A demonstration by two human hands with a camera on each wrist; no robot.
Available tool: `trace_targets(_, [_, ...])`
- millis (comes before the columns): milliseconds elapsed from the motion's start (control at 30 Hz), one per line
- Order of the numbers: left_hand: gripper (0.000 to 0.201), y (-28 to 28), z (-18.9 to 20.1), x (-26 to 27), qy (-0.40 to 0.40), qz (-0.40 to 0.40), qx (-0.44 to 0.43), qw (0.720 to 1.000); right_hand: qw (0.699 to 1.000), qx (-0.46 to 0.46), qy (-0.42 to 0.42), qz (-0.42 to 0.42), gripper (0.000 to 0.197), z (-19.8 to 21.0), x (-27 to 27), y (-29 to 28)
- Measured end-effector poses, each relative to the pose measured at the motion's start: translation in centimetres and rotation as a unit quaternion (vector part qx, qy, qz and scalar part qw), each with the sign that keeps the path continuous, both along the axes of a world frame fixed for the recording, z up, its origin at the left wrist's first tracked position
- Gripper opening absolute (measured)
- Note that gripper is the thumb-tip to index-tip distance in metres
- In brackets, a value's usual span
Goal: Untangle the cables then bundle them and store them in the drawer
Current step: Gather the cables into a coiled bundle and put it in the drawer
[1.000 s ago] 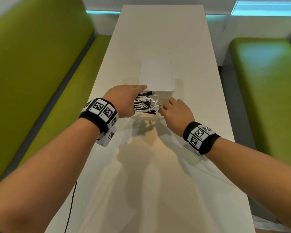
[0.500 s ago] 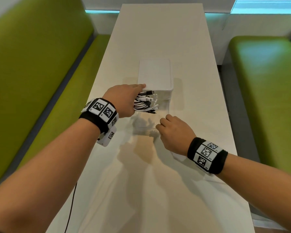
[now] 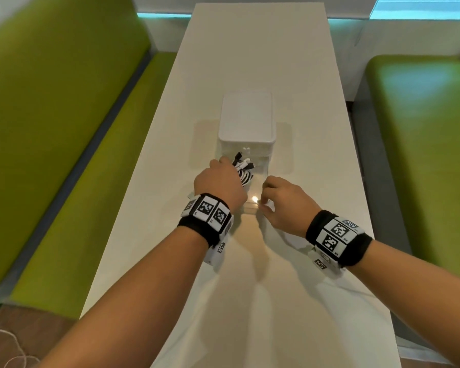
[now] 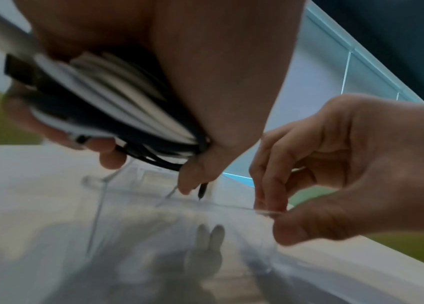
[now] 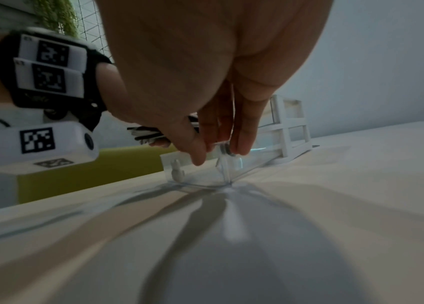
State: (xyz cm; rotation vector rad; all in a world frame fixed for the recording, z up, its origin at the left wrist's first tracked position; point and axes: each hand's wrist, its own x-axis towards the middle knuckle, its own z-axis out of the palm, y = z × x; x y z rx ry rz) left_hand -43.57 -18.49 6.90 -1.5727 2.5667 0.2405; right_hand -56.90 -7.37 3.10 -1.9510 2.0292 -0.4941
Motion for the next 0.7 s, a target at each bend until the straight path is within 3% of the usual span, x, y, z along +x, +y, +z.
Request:
trace_targets(100, [0.049, -0.3, -0.1, -1.5, 0.014, -0.003, -0.011, 1.0, 1.0, 0.003, -0.004, 0.01, 0.007, 0.2, -0.1, 0.0])
trace_targets(233, [0.029, 0.2, -0.6, -2.8, -0.104, -0.083, -0.043, 0.99, 1.0, -0.005, -0.004, 0.026, 0.007, 0.4, -0.3, -0.2])
trace_targets(400, [0.019, -0.5, -1.0, -3.6, -0.095, -0.081, -0.044, 0.991, 1.0, -0.004, -0.009, 0.028, 0.009, 0.3, -0.4, -0.3])
trace_targets(567, [0.041, -0.7, -2.0, -4.4, -0.036, -0.002, -0.007, 0.999, 0.999, -0.006, -0.016, 0.037, 0.008, 0.5, -0.3, -0.4])
trace_targets(700, [0.074, -0.8, -3.4, -4.4, 0.004, 0.04, 0.012, 0.999, 0.999, 0.002, -0.045, 0.024, 0.009, 1.4, -0.8, -0.7])
